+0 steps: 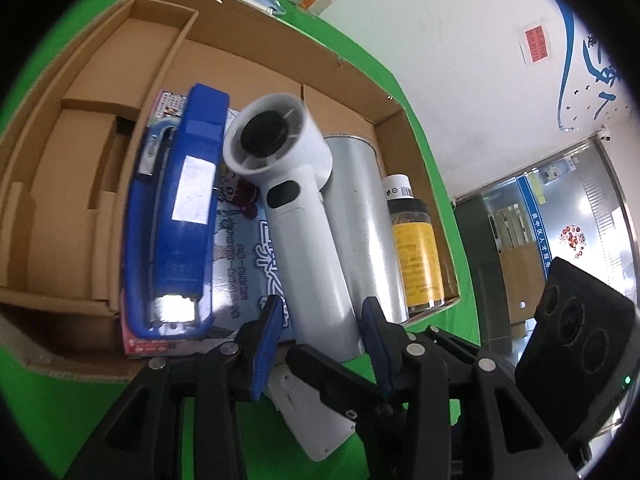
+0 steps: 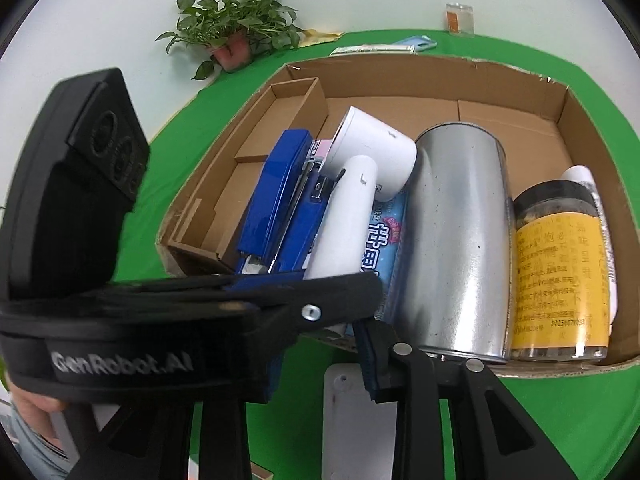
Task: Organize rigid objects
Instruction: 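Lift the hair dryer and stand it in the box beside the stapler, then open both tools and withdraw toward the pastel Rubik's cube, then grasp the pastel Rubik's cube with the left tool while the right tool grips it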
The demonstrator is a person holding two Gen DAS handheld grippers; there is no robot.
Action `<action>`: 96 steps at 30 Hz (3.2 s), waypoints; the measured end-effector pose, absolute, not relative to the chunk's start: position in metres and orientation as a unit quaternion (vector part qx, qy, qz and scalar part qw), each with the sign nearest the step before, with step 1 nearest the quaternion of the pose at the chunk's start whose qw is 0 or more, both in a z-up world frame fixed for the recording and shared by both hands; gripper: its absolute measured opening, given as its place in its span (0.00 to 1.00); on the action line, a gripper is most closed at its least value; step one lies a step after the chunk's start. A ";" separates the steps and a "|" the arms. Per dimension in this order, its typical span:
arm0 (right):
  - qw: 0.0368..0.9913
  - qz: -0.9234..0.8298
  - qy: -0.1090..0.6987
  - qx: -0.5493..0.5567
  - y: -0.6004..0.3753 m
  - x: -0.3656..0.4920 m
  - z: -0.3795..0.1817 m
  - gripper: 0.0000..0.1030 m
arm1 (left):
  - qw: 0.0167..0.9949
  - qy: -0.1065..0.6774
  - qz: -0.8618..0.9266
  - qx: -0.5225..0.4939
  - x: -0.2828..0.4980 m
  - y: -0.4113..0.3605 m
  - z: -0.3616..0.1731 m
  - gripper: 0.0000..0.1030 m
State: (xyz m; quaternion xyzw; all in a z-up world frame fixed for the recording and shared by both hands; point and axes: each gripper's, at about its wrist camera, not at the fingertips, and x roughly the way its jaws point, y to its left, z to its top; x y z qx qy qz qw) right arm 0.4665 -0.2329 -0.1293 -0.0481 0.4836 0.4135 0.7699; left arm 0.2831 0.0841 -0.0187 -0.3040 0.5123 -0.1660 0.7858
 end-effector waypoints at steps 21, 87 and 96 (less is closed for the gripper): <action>0.795 0.414 0.442 -0.044 -0.240 0.440 -0.132 0.45 | 0.833 0.477 -0.132 -0.246 0.271 0.095 -0.004 0.30; 0.732 0.518 0.396 -0.199 -0.286 0.251 -0.206 0.43 | 0.782 0.540 -0.087 -0.298 0.100 0.065 -0.066 0.69; 0.755 0.509 0.370 -0.183 -0.291 0.256 -0.186 0.43 | 0.810 0.506 -0.092 -0.283 0.106 0.065 -0.039 0.68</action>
